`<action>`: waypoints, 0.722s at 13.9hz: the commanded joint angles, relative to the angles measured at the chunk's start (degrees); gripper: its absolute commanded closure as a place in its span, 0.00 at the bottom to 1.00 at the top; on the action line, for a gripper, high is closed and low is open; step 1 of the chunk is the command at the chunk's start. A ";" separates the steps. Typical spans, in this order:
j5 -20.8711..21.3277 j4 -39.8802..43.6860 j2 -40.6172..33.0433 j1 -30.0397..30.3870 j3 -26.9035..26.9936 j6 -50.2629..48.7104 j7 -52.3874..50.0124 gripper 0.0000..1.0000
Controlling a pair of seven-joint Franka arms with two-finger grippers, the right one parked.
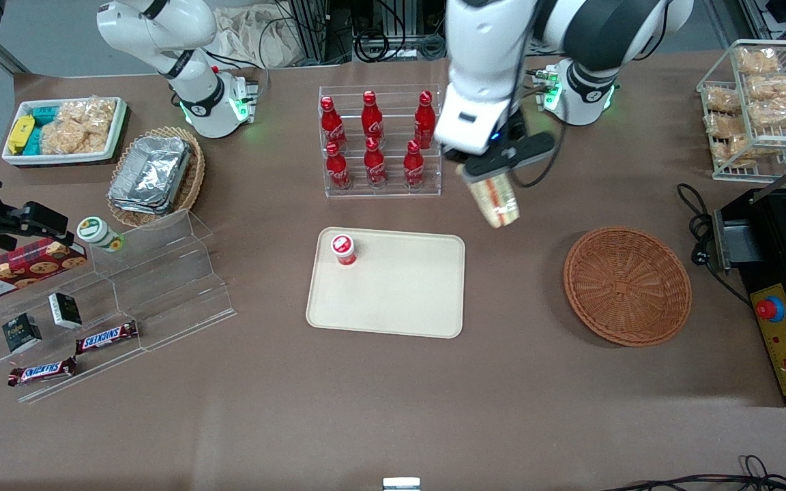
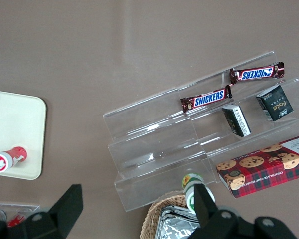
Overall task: Place sandwich from basket to tray
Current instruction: 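Lift the sandwich and carry it with the left gripper over the tray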
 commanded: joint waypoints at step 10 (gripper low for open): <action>11.42 2.05 29.79 -2.66 0.16 21.77 -5.24 0.89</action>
